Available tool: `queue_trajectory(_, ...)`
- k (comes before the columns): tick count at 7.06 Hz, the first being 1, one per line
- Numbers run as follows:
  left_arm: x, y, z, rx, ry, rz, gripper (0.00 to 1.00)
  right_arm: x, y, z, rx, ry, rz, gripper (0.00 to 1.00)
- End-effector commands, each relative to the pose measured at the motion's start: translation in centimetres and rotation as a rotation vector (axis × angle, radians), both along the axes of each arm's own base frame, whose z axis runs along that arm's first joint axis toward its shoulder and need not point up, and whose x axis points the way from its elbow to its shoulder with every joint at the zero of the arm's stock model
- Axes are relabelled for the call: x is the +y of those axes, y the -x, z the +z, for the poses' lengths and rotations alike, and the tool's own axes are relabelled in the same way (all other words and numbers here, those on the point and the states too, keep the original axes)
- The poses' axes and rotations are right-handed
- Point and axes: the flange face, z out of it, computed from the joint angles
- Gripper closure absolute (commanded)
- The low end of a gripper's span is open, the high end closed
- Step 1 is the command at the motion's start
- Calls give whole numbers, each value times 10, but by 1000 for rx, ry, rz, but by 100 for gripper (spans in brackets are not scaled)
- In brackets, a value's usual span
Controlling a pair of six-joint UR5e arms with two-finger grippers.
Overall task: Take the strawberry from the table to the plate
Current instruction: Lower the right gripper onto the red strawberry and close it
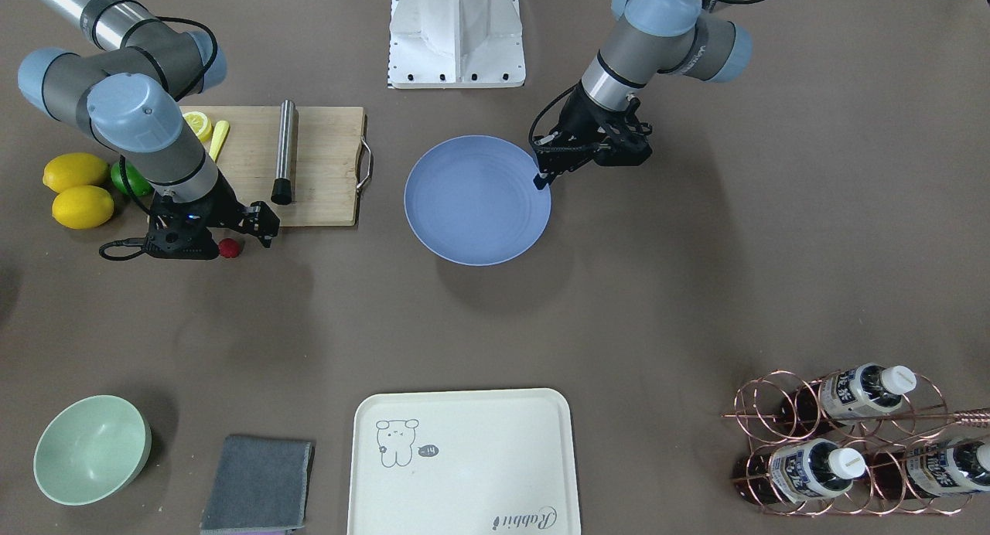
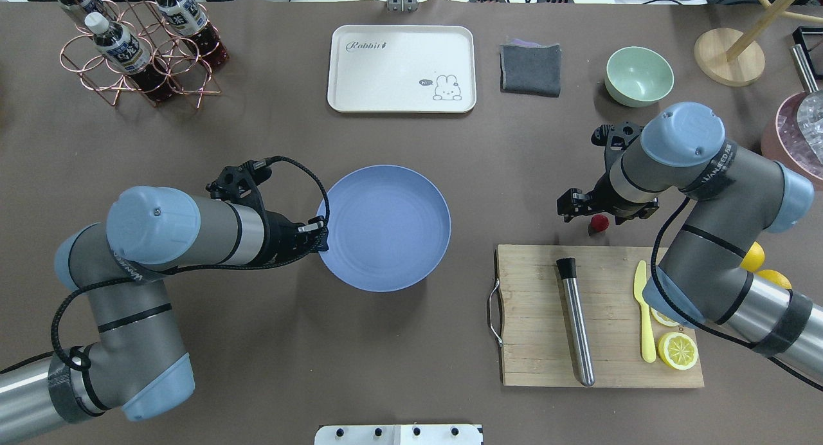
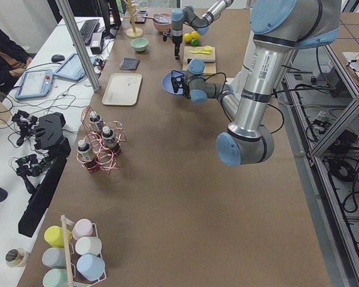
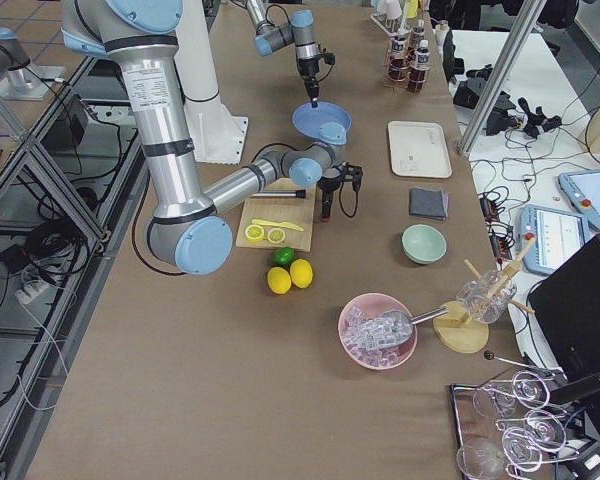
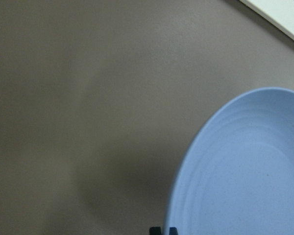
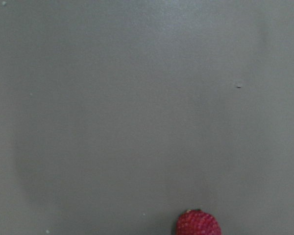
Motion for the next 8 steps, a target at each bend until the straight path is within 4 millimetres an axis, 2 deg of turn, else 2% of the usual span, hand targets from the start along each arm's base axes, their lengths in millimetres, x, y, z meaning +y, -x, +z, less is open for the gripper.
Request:
queue_trajectory(1,12,-12,-10,6,10,-6,100,-1,3,10,18,5,-8,0)
queue_trajectory(2,14,-9,-14,15,7,-7,100,-1,2,10,17,4,-7,3)
queue_trajectory(3,14,-8,-13,15,7,-8,71,0,1,8,14,6,-2,40)
queue_trajectory(4,15,-6,-12,12,4,-10,3,-1,1,7,10,0,-8,92)
queue_trajectory(5,14,-5,-13,14,-1,-18,2,-1,1,7,13,-1,-6,100)
queue_trajectory(6,14,-5,-13,13,-1,-20,2,-2,0,7,14,0,-3,100)
queue_trajectory(7,13,-3,-14,15,-1,-21,2,-14,-11,-1,-4,3,16,100)
queue_trajectory(8,12,1,-17,22,-9,-24,2,-25,-36,-17,-48,14,30,100)
